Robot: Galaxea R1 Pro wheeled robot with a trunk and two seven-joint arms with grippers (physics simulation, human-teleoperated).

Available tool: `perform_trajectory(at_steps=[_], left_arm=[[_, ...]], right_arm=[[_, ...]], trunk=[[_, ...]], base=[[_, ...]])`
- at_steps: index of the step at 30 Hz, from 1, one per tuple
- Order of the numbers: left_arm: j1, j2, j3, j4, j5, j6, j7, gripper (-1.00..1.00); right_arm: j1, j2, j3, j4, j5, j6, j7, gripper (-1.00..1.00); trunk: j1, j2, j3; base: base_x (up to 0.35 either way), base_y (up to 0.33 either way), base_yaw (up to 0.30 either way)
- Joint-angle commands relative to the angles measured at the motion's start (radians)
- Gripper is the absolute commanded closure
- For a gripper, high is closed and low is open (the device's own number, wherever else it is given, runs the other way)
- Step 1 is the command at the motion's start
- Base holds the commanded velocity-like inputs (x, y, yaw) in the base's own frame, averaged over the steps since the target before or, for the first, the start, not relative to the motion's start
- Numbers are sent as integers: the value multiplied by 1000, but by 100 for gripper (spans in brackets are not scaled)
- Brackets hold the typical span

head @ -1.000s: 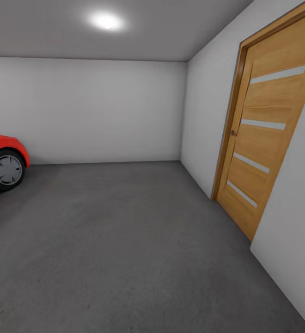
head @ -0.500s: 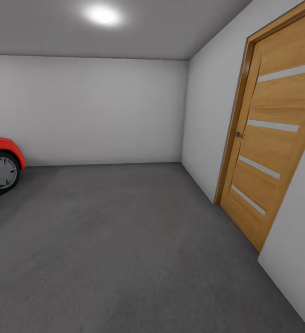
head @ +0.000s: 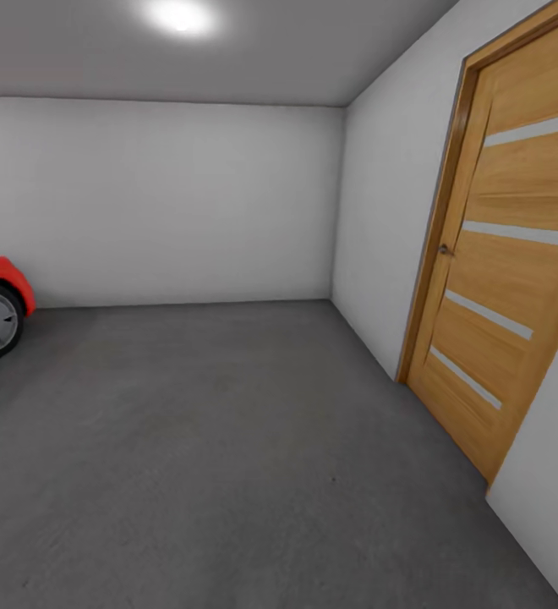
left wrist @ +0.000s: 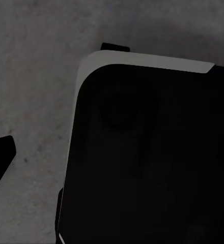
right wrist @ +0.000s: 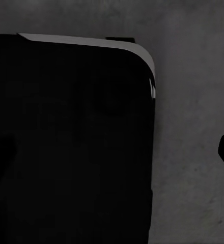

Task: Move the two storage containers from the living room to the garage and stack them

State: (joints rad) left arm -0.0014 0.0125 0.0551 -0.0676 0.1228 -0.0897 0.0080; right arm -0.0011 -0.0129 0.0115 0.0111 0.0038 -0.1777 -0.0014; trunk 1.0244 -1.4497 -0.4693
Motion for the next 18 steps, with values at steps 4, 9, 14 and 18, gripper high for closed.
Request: perform_trajectory(at_steps=[4,9,14,18], left_arm=[[0,0,5,0,4,-2,0,-100],[0,0,6,0,4,-2,0,-100],[0,0,5,0,4,-2,0,-100],[0,0,6,0,4,-2,0,-100]], right_arm=[[0,1,1,1,0,-5,0,-100],[0,1,1,1,-1,-5,0,-100],[0,1,1,1,-1,-4,0,-100],[0,1,1,1,-1,-4,0,-100]], trunk=[[1,0,-1],[1,0,-1],[1,0,-1],[1,0,-1]], base=[[324,0,-187],[323,0,-262],[323,0,-283],[323,4,-287]])
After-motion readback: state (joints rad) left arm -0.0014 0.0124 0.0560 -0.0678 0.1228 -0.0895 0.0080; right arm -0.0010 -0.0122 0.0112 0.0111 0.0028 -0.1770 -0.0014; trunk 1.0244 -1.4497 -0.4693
